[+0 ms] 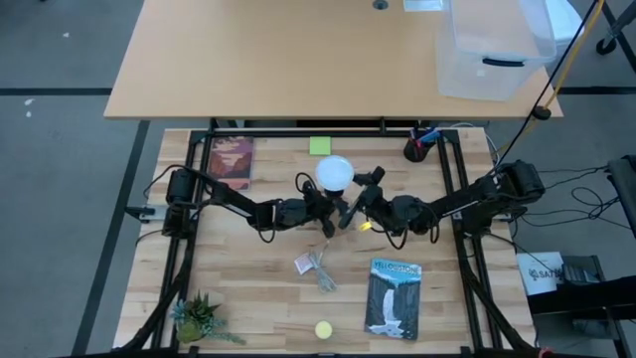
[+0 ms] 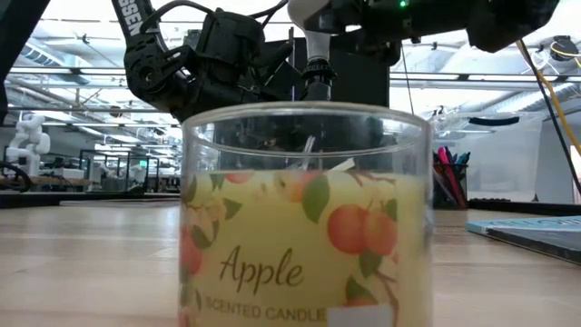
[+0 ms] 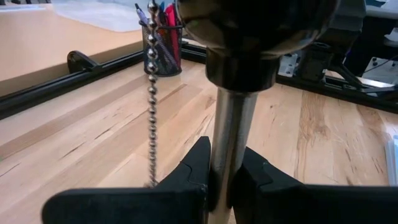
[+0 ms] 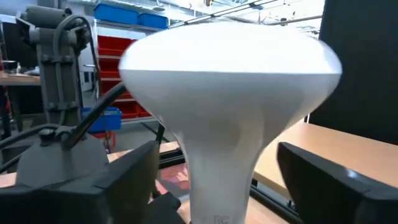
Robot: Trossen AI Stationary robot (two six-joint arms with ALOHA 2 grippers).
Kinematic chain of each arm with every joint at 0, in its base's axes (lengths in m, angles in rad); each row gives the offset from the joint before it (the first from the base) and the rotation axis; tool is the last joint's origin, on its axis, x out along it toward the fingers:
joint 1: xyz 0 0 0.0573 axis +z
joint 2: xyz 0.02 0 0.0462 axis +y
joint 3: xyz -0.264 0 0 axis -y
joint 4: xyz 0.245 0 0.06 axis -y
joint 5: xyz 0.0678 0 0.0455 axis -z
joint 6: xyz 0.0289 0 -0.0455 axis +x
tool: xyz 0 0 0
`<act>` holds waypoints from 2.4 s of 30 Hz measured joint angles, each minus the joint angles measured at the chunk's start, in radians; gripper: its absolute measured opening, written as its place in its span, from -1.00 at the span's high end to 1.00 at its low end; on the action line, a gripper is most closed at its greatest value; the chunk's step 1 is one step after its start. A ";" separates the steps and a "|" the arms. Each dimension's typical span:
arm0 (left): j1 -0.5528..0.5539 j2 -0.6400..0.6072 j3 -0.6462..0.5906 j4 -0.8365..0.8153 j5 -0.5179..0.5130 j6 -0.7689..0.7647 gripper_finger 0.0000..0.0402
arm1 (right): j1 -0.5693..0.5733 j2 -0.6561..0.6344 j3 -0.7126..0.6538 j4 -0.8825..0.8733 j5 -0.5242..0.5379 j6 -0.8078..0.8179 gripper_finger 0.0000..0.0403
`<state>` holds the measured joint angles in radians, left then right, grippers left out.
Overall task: Screw lightbulb
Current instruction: Remove the white lightbulb from the brown lamp
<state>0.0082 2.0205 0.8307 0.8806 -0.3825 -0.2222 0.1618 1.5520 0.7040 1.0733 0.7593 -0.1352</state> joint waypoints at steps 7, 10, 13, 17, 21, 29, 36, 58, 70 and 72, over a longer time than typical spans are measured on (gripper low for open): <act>0.000 0.000 0.000 0.000 0.005 0.003 0.85 | -0.016 0.000 0.000 -0.008 -0.006 0.018 -0.07; 0.000 0.000 0.000 0.000 0.007 0.003 0.85 | -0.029 0.000 0.000 -0.018 -0.039 0.019 0.06; 0.000 0.000 0.000 0.000 0.006 0.001 0.85 | -0.050 0.000 0.000 -0.023 -0.085 0.039 0.11; 0.001 0.000 0.000 0.000 0.005 -0.003 0.85 | -0.073 -0.001 0.000 -0.036 -0.122 0.072 0.08; 0.000 0.000 0.000 0.000 0.010 0.007 0.85 | -0.083 -0.001 0.000 -0.049 -0.165 0.072 0.00; 0.001 0.000 0.000 -0.003 0.034 0.027 0.85 | -0.085 0.000 0.000 -0.064 -0.190 0.039 0.23; 0.002 -0.001 -0.003 -0.003 0.097 0.066 0.85 | -0.084 -0.012 -0.001 -0.091 -0.227 0.027 0.22; 0.006 -0.002 0.000 0.002 0.467 0.181 0.85 | -0.119 -0.217 -0.002 -0.464 -0.537 0.048 0.24; 0.008 -0.002 -0.001 0.002 0.699 0.215 0.85 | -0.191 -0.203 0.000 -0.465 -0.889 0.069 0.23; 0.007 -0.002 0.000 0.002 0.727 0.223 0.85 | -0.196 -0.203 0.000 -0.465 -0.935 0.068 0.23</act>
<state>0.0155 2.0186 0.8303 0.8831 0.3447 0.0008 -0.0344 1.3487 0.7040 0.6079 -0.1762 -0.0677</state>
